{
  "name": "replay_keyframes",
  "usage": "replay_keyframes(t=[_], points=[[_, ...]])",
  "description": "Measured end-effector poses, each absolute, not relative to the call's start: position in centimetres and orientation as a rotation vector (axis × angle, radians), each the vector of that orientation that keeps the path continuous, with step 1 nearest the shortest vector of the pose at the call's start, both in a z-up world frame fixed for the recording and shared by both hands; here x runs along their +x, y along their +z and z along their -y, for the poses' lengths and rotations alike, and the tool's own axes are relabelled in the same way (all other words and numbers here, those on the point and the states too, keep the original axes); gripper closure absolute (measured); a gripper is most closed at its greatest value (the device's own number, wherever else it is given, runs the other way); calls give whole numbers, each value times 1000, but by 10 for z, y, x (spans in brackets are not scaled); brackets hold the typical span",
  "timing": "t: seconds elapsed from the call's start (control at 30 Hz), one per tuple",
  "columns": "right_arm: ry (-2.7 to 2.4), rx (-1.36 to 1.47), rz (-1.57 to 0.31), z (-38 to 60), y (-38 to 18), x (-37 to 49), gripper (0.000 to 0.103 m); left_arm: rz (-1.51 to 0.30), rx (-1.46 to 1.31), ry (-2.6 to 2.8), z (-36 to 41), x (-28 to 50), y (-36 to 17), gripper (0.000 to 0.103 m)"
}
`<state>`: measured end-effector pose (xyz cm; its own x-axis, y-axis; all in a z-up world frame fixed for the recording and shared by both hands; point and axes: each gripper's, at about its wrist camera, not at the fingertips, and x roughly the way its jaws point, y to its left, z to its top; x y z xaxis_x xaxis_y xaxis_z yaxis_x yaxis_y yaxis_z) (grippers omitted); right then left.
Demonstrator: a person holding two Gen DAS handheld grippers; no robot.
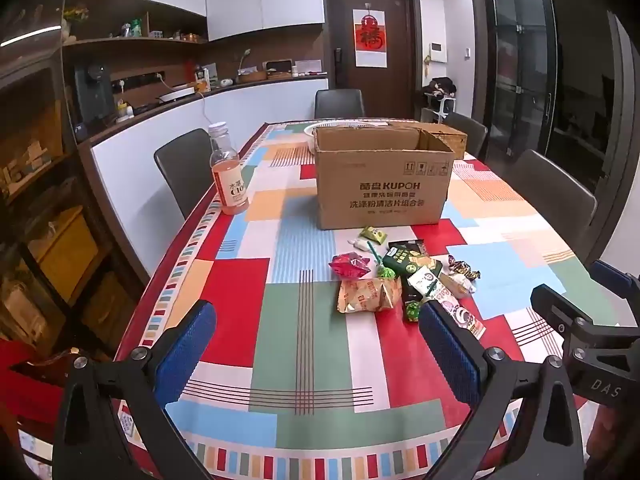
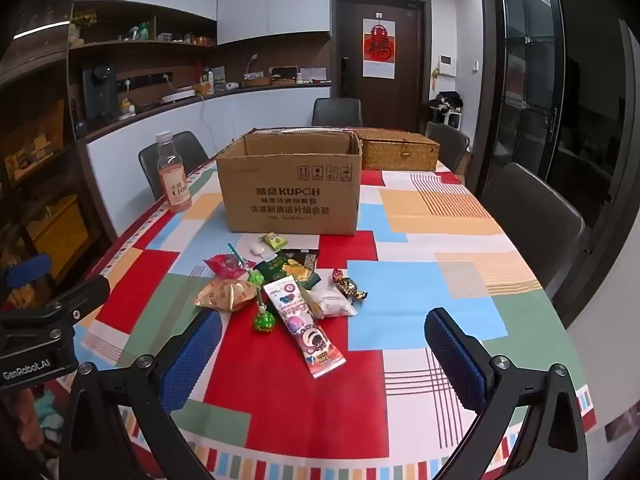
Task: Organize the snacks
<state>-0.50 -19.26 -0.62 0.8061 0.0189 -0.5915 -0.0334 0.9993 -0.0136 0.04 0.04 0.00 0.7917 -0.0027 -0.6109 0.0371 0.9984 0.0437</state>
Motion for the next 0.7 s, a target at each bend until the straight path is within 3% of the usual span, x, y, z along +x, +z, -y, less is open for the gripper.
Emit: replay_keyframes(t=[0.7], points=[[29, -16, -611, 193, -2, -8, 1, -636, 58, -3, 0, -3, 3, 0]])
